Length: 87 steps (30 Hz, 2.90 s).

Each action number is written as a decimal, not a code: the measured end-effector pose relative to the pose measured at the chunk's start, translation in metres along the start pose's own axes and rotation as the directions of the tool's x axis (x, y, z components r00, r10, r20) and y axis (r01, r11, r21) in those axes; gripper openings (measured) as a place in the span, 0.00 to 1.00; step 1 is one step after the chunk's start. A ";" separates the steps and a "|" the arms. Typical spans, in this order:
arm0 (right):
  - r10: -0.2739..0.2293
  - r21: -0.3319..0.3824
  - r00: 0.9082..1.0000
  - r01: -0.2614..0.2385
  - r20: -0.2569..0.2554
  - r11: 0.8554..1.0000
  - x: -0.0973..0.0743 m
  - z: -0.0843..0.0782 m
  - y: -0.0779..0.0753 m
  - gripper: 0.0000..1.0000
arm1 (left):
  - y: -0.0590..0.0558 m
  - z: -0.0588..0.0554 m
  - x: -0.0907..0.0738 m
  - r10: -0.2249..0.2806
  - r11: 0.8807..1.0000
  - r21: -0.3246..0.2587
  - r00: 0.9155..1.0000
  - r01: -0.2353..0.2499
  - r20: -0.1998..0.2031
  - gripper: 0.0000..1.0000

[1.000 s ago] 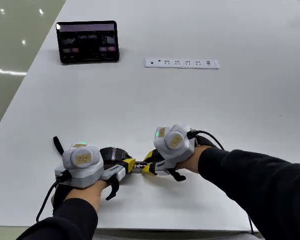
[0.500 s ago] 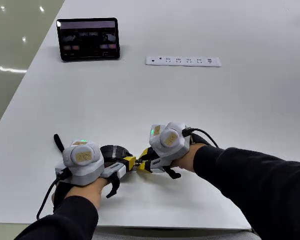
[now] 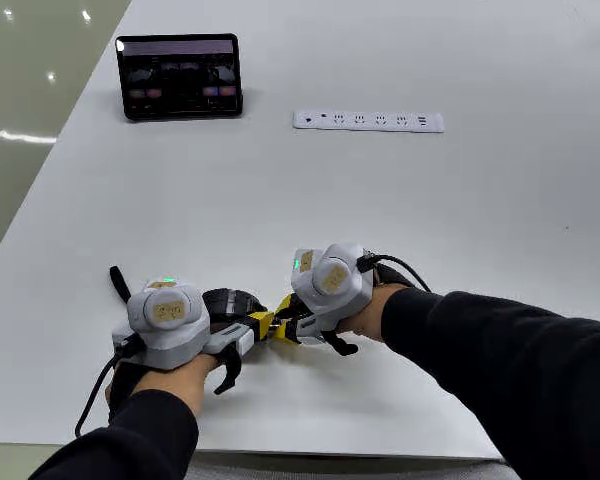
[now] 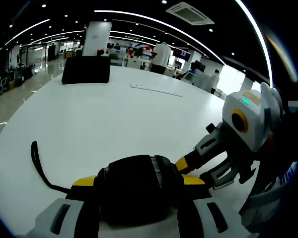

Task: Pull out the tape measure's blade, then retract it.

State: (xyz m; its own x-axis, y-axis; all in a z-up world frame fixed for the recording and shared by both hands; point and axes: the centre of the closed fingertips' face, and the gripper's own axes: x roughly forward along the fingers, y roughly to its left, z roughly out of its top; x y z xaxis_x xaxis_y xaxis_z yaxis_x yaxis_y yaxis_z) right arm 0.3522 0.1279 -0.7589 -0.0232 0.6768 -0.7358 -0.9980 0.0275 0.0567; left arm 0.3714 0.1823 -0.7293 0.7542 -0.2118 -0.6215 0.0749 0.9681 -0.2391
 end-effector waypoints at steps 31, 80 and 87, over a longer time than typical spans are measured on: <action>-0.019 0.041 1.000 0.019 -0.010 0.999 0.003 0.000 0.000 0.12 | 0.000 0.000 0.000 0.000 1.000 0.004 1.000 0.000 -0.001 0.59; -0.475 0.352 0.879 0.432 0.040 0.830 -0.241 -0.139 0.017 1.00 | 0.059 0.033 -0.088 -0.280 0.921 0.272 0.959 0.278 -0.034 1.00; -0.493 0.381 0.870 0.450 0.018 0.807 -0.258 -0.166 0.029 1.00 | 0.068 0.032 -0.093 -0.256 0.917 0.308 0.966 0.252 -0.026 1.00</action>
State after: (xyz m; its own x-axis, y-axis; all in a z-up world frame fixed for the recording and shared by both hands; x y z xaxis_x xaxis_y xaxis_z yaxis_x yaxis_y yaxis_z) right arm 0.3195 -0.1675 -0.6792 0.4733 0.5886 -0.6554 -0.7939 0.6074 -0.0279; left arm 0.3268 0.2718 -0.6641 0.6926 -0.4563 -0.5586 0.4595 0.8761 -0.1459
